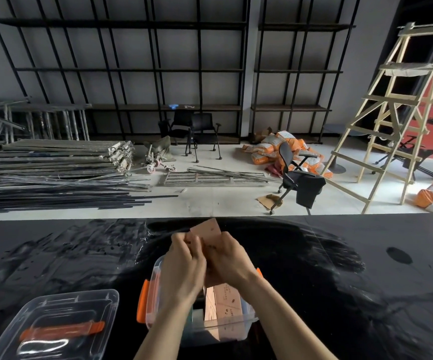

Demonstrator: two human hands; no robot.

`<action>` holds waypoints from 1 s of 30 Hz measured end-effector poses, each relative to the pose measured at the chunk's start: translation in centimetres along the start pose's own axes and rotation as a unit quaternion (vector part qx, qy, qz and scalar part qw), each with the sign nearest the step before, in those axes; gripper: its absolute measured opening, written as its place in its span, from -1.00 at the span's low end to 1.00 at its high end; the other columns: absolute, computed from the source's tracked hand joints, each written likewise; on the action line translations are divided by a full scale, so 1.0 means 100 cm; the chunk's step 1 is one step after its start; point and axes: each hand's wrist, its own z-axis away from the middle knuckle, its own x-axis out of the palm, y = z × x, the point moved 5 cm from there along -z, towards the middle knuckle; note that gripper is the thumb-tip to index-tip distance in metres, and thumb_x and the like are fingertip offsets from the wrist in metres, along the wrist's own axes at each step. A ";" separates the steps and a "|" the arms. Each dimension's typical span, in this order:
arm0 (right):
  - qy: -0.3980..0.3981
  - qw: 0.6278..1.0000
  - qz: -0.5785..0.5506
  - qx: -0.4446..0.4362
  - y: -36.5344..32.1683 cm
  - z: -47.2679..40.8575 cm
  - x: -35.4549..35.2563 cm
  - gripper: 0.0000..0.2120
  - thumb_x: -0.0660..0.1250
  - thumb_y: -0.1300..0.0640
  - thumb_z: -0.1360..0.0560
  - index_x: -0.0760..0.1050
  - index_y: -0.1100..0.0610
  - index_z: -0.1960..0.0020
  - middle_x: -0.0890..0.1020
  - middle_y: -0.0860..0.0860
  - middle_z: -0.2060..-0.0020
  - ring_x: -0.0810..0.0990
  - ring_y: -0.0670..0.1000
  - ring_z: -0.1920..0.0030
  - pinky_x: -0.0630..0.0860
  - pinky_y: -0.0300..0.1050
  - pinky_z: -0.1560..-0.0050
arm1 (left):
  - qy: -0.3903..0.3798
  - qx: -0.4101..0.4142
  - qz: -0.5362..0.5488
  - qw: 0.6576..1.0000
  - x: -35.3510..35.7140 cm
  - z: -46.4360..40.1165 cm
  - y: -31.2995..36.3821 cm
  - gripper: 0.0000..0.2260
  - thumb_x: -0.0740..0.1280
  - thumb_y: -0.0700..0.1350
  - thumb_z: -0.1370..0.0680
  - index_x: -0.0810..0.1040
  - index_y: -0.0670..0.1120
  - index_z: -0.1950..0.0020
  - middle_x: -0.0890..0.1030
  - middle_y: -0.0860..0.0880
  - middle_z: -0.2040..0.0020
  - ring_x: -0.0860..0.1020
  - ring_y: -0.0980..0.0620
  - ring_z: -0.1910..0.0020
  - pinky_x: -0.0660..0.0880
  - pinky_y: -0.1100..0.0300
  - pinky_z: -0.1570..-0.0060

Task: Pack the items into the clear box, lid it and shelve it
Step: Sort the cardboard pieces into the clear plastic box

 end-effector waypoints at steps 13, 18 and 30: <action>0.074 0.977 -0.114 0.162 0.021 -0.007 -0.033 -0.80 0.22 0.08 -0.61 0.48 0.13 -0.17 0.65 0.12 0.06 0.62 0.04 0.14 0.53 -0.16 0.22 | -0.273 -0.017 -0.282 0.919 0.054 0.015 -0.045 -0.58 0.44 -0.10 -0.46 0.47 -0.09 -0.29 0.63 0.06 0.08 0.63 0.08 0.12 0.59 0.22 0.08; 0.050 0.967 -0.140 0.205 0.029 -0.009 -0.038 -0.77 0.26 0.02 -0.59 0.53 0.13 -0.15 0.68 0.24 -0.06 0.69 0.18 -0.05 0.63 0.11 -0.19 | -0.259 -0.055 -0.147 0.953 0.017 -0.014 -0.048 -0.81 0.26 -0.06 -0.56 0.66 -0.07 0.04 0.73 0.00 0.15 0.70 0.04 0.18 0.59 0.19 0.09; 0.013 0.967 -0.156 0.199 0.023 -0.001 -0.038 -0.74 0.41 0.05 -0.51 0.57 0.16 -0.13 0.68 0.21 -0.05 0.70 0.18 -0.07 0.67 0.17 -0.13 | -0.278 -0.056 0.220 0.933 0.033 -0.008 -0.006 -0.85 0.38 -0.09 -0.60 0.61 -0.07 -0.14 0.75 -0.10 0.04 0.75 -0.04 0.14 0.68 0.09 0.19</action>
